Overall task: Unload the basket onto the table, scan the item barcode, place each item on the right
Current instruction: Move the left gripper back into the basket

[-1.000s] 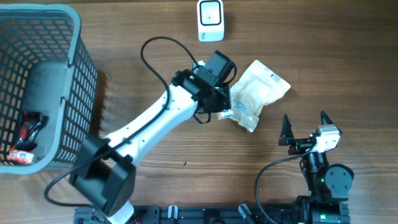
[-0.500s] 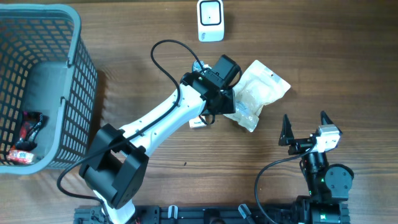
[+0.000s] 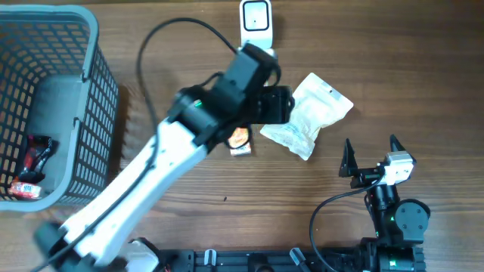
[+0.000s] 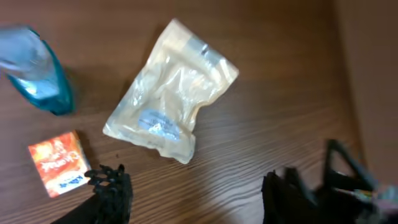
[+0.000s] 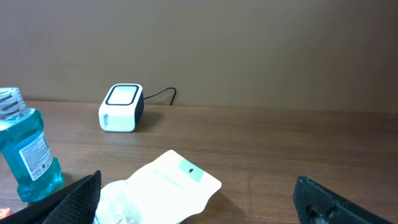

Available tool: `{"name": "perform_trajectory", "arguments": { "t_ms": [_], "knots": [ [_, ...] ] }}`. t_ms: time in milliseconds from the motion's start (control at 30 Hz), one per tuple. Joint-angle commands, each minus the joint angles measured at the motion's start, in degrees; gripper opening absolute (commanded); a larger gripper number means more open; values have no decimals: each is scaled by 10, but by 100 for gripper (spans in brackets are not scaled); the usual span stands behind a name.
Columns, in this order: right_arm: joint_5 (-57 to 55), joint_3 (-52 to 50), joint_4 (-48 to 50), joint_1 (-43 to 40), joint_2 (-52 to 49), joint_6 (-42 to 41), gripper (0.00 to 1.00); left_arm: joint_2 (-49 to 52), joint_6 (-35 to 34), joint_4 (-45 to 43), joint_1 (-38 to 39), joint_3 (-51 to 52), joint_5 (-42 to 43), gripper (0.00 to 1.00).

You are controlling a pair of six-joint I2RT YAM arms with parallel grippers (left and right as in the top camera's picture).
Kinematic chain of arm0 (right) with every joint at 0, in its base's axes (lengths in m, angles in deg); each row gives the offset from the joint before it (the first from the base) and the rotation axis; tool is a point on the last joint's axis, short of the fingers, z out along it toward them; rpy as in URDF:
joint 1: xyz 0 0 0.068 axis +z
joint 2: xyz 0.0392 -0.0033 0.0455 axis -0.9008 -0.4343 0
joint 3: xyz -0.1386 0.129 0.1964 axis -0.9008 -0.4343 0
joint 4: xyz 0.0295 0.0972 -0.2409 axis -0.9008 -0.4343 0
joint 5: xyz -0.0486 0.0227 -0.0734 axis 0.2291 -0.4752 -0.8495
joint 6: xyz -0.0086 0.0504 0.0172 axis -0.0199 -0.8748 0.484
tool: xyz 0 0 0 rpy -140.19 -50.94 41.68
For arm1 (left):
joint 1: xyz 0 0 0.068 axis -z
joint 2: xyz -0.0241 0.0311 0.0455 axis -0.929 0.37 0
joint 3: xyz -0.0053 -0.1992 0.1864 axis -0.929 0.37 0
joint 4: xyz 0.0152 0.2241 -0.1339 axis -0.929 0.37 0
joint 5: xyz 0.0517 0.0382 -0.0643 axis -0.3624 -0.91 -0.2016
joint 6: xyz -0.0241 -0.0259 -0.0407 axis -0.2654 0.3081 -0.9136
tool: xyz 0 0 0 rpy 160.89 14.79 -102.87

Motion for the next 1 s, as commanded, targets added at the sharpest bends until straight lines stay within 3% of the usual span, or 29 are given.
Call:
{"name": "perform_trajectory", "arguments": {
  "t_ms": [0,100,367,533,700,967],
  "knots": [
    [-6,0,2,2,3,10,100,-74,28,43,-57,-9,-94,66],
    [-6,0,2,2,3,10,100,-136,28,91,-175,-9,-181,75],
    [-5,0,2,2,3,10,100,-172,23,83,-520,-8,-188,83],
    [-6,0,2,2,3,10,100,-134,-60,84,-688,-8,-189,85],
    [-6,0,2,2,3,10,100,-49,-86,89,-764,-8,-196,85],
    [-6,0,2,2,3,10,100,102,-86,97,-772,-8,-255,84]
  ]
}}
